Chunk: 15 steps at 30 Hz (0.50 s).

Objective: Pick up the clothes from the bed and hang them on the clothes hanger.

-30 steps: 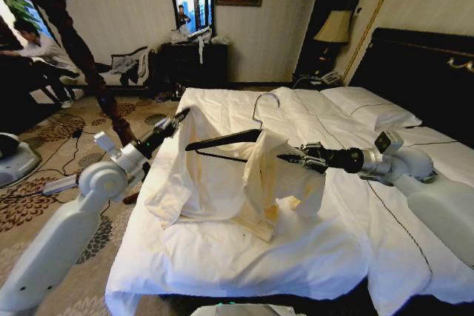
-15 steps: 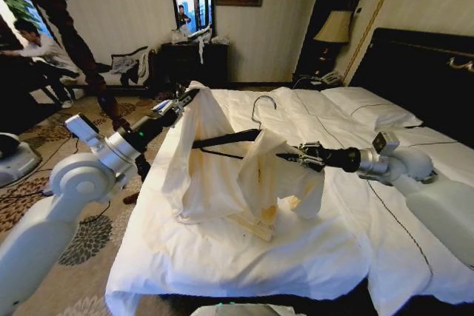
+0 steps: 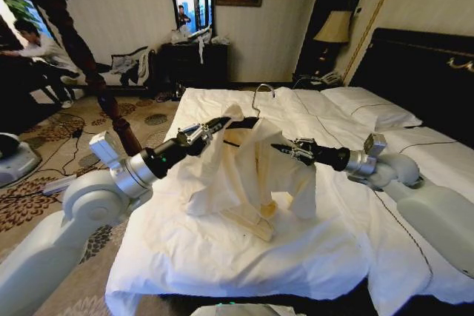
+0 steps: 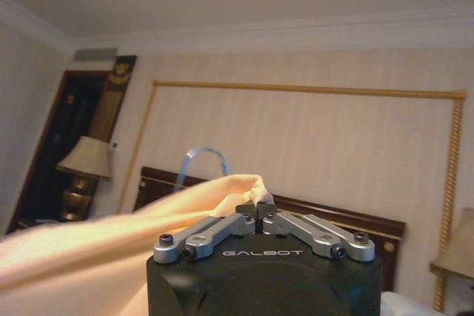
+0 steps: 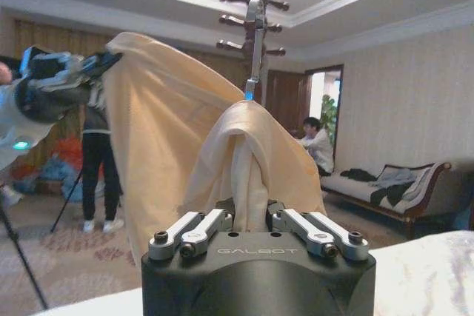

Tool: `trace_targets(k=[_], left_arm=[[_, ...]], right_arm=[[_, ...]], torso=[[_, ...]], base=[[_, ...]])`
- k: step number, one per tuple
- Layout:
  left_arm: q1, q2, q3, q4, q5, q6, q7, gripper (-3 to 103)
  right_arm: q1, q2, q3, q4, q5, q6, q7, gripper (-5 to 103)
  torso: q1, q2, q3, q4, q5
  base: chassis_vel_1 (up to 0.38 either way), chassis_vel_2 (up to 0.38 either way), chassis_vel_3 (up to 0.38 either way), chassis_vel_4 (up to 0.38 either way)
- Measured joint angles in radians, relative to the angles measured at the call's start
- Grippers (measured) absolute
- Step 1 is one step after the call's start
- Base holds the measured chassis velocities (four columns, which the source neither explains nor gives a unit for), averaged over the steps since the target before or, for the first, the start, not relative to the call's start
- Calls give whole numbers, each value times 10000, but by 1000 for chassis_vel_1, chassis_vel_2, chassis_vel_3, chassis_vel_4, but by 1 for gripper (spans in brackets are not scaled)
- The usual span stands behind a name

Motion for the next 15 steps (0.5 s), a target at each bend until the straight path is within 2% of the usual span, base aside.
trace_targets(k=[3, 6, 9, 15], left_arm=[[-23, 44, 156, -108, 45, 52, 32, 0], [188, 137, 200, -88, 466, 69, 181, 0], [491, 203, 110, 321, 1056, 69, 262, 0], [642, 292, -217, 962, 1611, 27, 288, 0]], right_arm=[[29, 55, -39, 68, 66, 29, 262, 16], [72, 63, -20, 57, 226, 116, 255, 16], [223, 3, 96, -41, 454, 235, -230, 16], [300, -127, 228, -140, 357, 272, -444, 16]], torso=[[0, 0, 0, 1, 0], [0, 0, 0, 0, 1], [0, 0, 0, 2, -2], [1, 0, 0, 0, -2]], base=[[0, 0, 0, 0], [0, 0, 0, 0], [0, 0, 0, 0], [0, 0, 0, 0]])
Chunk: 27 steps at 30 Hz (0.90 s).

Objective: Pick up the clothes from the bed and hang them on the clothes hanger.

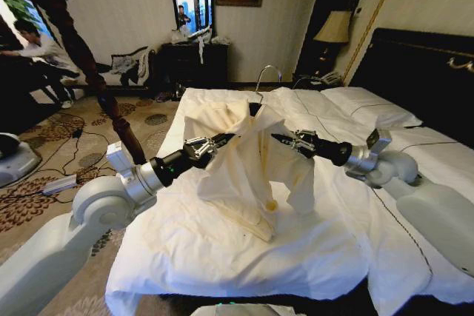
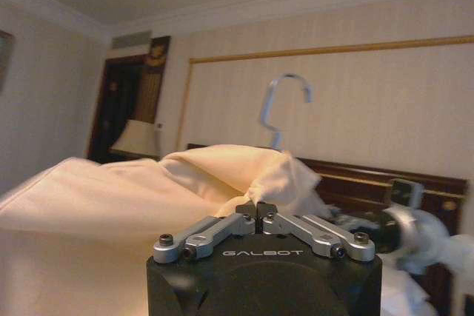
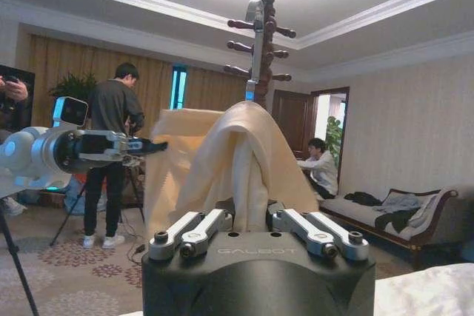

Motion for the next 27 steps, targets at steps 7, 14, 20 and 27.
trace_targets(k=[7, 14, 20, 27], left_arm=[[76, 186, -449, 55, 263, -69, 16, 0], [-93, 407, -482, -61, 465, -56, 122, 0], [-898, 298, -195, -140, -140, -58, 8, 0], [-1268, 365, 177, -505, -551, -10, -14, 0]], right_arm=[[-59, -57, 134, -141, 1, 83, 38, 16], [117, -69, 192, -187, 107, 82, 162, 16], [45, -91, 109, -1, 197, 54, 279, 16], [-78, 232, -475, 183, -252, -12, 454, 16]], torso=[[-1, 0, 0, 1, 2], [-2, 0, 0, 3, 1], [0, 0, -1, -2, 1], [-1, 0, 0, 1, 2]], base=[[0, 0, 0, 0], [0, 0, 0, 0], [0, 0, 0, 0], [0, 0, 0, 0]])
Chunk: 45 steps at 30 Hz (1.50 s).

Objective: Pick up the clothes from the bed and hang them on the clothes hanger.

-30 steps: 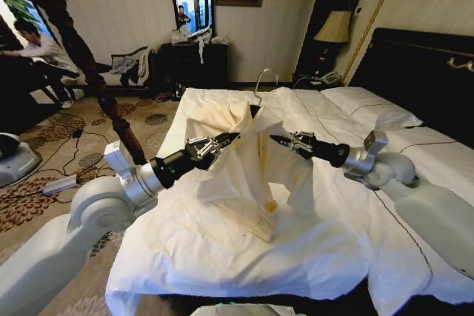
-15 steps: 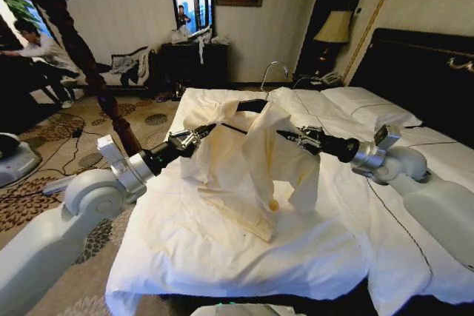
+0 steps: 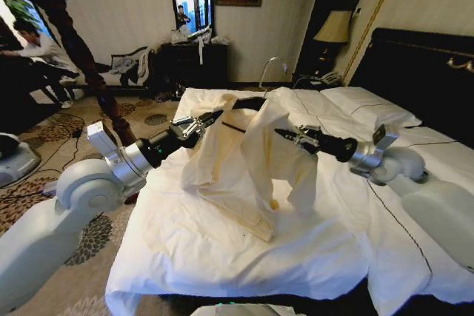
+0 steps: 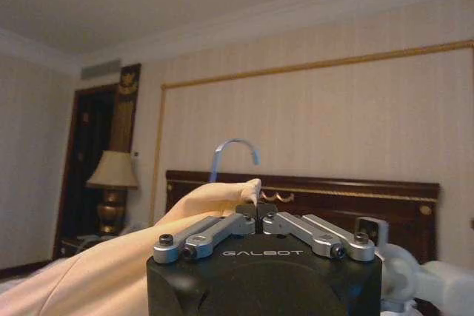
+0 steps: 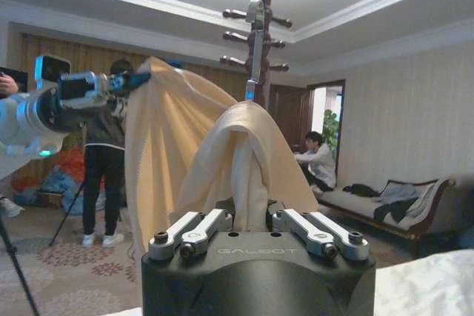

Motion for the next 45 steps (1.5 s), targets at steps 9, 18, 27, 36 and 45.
trace_targets(k=[9, 18, 27, 36, 45], left_arm=[[250, 64, 660, -172, 285, 89, 322, 0], [388, 159, 736, -79, 530, 93, 567, 0], [450, 534, 138, -22, 1016, 81, 982, 0], [255, 1207, -172, 339, 2283, -59, 2364, 0], [186, 1419, -201, 705, 3159, -193, 3079, 0]], right_arm=[[298, 392, -591, -374, -673, -29, -890, 16], [557, 490, -498, -1146, -1697, 5, -3253, 16], [576, 215, -241, -1498, -1671, 81, -3164, 16], [573, 12, -27, -1720, -1704, 52, -3726, 16], [395, -45, 119, -1735, -1489, -30, -4194, 16]], torso=[[0, 0, 0, 0, 0], [0, 0, 1, 0, 0], [0, 0, 0, -1, 0], [0, 0, 0, -1, 0], [0, 0, 0, 0, 0]], base=[[0, 0, 0, 0], [0, 0, 0, 0], [0, 0, 0, 0], [0, 0, 0, 0], [0, 0, 0, 0]])
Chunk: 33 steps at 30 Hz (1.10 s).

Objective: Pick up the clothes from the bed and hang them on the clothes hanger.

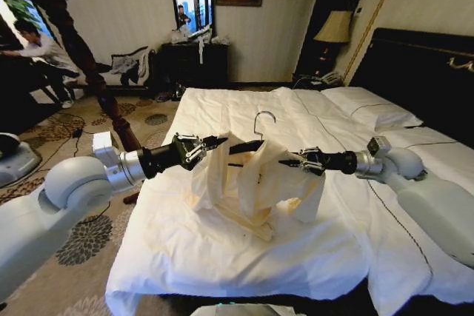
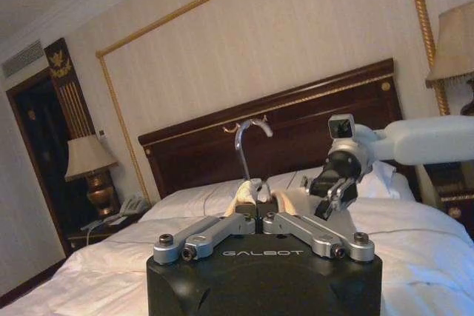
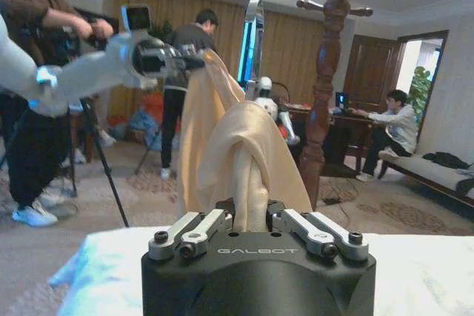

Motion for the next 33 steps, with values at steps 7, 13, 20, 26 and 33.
trace_targets(k=[7, 13, 20, 26, 33], left_arm=[[-252, -153, 274, -155, 57, -16, 270, 0], [-93, -221, 475, -506, 50, -16, 295, 0], [185, -323, 649, -837, 152, -17, 375, 0], [187, -383, 694, -981, 46, -67, 437, 0], [113, -426, 502, -1069, -143, -158, 438, 0]], right_arm=[[-151, 99, -276, 469, 1100, -244, 227, 16], [-157, 282, -620, 873, 2069, -287, 999, 16], [-162, 374, -766, 1037, 2812, -200, 1533, 16], [-145, 395, -870, 1278, 3603, 26, 2270, 16], [-324, 429, -900, 1424, 3628, 99, 2298, 16]], torso=[[0, 0, 0, 0, 0], [-1, 0, 0, 0, -1], [0, 0, 0, 0, 0], [0, 0, 0, 0, 0], [0, 0, 0, 1, -1]], base=[[0, 0, 0, 0], [0, 0, 0, 0], [0, 0, 0, 0], [0, 0, 0, 0], [0, 0, 0, 0]])
